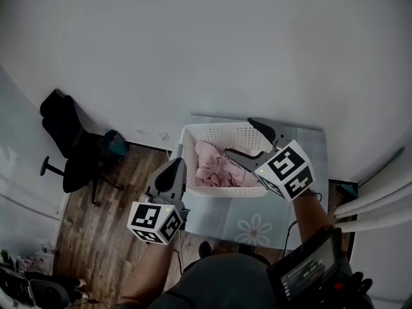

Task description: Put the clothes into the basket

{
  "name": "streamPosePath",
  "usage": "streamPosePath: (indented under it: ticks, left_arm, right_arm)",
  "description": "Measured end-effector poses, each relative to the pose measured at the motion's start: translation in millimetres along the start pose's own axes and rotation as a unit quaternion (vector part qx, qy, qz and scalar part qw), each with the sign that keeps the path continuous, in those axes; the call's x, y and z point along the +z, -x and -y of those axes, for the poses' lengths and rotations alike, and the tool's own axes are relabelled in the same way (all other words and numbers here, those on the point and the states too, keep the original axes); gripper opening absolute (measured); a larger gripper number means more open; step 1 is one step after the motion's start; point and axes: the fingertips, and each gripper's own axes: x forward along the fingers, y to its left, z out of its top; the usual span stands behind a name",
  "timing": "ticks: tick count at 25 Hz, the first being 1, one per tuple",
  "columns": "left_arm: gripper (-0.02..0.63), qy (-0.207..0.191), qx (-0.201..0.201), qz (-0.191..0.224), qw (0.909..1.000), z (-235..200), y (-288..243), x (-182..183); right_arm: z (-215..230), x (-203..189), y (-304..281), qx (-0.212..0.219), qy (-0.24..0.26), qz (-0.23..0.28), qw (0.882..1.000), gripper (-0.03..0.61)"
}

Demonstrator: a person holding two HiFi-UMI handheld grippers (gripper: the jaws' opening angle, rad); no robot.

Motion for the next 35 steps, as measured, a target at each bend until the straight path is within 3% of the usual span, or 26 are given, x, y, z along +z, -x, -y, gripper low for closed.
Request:
streamPosePath:
  ticks: [3, 9, 12, 17, 26, 35]
  left_arm:
    - [0.003, -0.009, -0.020, 0.005, 0.9997, 4.4, 1.9, 7.8]
    - [0.003, -0.006, -0.042, 0.016, 0.9990, -5.5, 16.1, 21.8]
    - [0.003, -0.005, -0.034, 0.021, 0.9992, -14.3, 18.8, 26.9]
    - [0.003, -0.008, -0.033, 0.026, 0.9991, -15.6, 19.6, 30.0]
    - [0.003, -0.002, -0.036, 0.024, 0.9991, -19.6, 25.4, 23.1]
    - [0.003, 0.012, -0.047, 0.020, 0.9986, -10.3, 24.4, 13.9]
  right_arm:
    - [-2.7, 10.0, 21.4, -0.031, -0.025, 0.018, 0.999, 0.373]
    - [-18.2, 17.7, 45.9, -0.095, -0.073, 0.040, 0.992, 0.264]
    - [-20.3, 19.0, 53.6, -0.133, -0.094, 0.057, 0.985, 0.166]
    - [-33.4, 14.8, 61.7, -0.165, -0.140, 0.078, 0.973, 0.064]
    - [-46.6, 10.5, 61.4, -0.188, -0.148, 0.077, 0.968, 0.015]
    - [-52.3, 13.7, 55.0, -0.182, -0.144, 0.079, 0.970, 0.014]
